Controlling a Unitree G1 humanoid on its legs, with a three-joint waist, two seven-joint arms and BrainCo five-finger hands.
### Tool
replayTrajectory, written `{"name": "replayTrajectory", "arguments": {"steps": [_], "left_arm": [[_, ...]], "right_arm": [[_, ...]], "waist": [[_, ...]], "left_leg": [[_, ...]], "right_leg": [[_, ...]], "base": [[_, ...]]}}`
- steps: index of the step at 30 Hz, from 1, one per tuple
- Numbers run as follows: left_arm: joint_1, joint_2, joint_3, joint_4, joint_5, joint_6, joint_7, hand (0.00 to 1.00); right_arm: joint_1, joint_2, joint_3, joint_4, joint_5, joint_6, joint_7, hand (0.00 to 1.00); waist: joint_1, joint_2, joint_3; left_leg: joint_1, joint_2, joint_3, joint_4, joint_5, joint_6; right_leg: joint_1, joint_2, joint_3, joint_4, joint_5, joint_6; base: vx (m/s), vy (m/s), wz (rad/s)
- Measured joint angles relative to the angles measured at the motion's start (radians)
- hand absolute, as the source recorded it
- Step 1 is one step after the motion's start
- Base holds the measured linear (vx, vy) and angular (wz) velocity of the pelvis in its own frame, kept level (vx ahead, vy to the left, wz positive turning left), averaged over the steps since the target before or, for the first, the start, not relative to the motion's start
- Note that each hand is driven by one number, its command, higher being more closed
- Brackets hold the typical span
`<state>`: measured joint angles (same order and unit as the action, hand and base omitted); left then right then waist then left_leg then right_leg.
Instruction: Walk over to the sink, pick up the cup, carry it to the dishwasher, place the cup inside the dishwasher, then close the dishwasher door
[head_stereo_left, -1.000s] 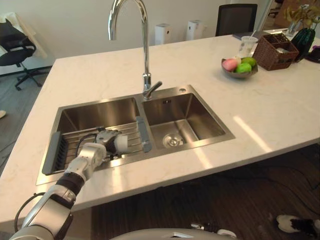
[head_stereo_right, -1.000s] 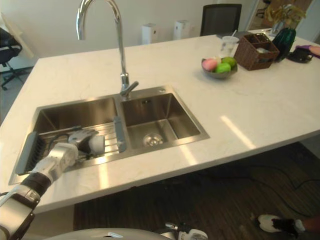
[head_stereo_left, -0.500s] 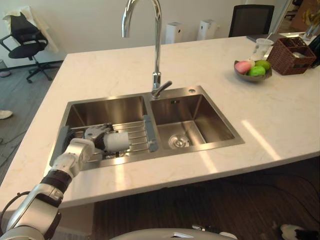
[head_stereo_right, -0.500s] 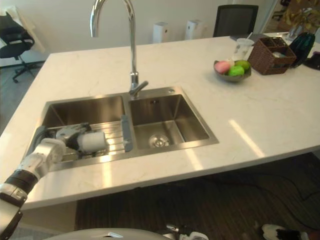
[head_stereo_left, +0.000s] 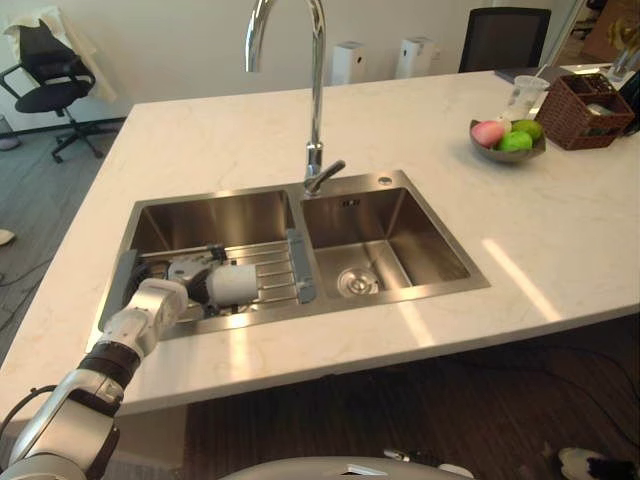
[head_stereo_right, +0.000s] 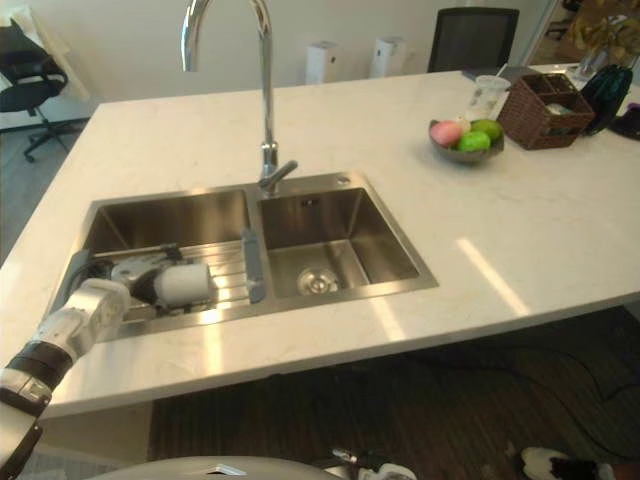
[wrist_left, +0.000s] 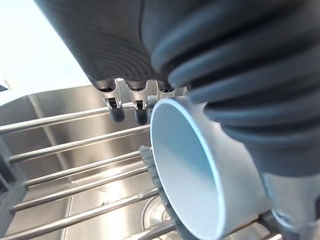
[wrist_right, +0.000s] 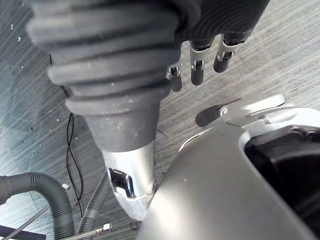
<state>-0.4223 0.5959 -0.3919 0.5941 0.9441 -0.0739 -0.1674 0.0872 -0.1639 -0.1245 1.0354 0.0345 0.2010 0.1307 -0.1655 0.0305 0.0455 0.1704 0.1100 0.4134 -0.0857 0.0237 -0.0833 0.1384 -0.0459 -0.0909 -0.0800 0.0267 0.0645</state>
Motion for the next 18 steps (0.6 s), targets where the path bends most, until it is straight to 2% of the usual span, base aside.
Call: {"name": "replayTrajectory", "arguments": {"steps": [12, 13, 18], "left_arm": [[0.015, -0.025, 0.0, -0.035, -0.019, 0.014, -0.027, 0.0], [0.016, -0.029, 0.0, -0.036, -0.021, 0.02, -0.033, 1.0], [0.023, -0.044, 0.006, -0.052, -0.025, 0.052, -0.058, 1.0]], "right_arm": [[0.0, -0.001, 0.002, -0.001, 0.0, 0.001, 0.0, 0.0], [0.0, -0.001, 0.002, -0.001, 0.0, 0.001, 0.0, 0.0], [0.0, -0.003, 0.002, -0.001, 0.0, 0.005, 0.0, 0.0]], "waist": [[-0.001, -0.001, 0.002], [-0.001, -0.001, 0.002], [0.0, 0.0, 0.001]], "left_leg": [[0.0, 0.0, 0.0, 0.0, 0.0, 0.0], [0.0, 0.0, 0.0, 0.0, 0.0, 0.0], [0.002, 0.0, 0.0, 0.0, -0.001, 0.001]], "right_leg": [[0.0, 0.0, 0.0, 0.0, 0.0, 0.0], [0.0, 0.0, 0.0, 0.0, 0.0, 0.0], [0.002, 0.0, 0.0, 0.0, 0.0, 0.0]], "base": [[0.0, 0.0, 0.0], [0.0, 0.0, 0.0], [0.0, 0.0, 0.0]]}}
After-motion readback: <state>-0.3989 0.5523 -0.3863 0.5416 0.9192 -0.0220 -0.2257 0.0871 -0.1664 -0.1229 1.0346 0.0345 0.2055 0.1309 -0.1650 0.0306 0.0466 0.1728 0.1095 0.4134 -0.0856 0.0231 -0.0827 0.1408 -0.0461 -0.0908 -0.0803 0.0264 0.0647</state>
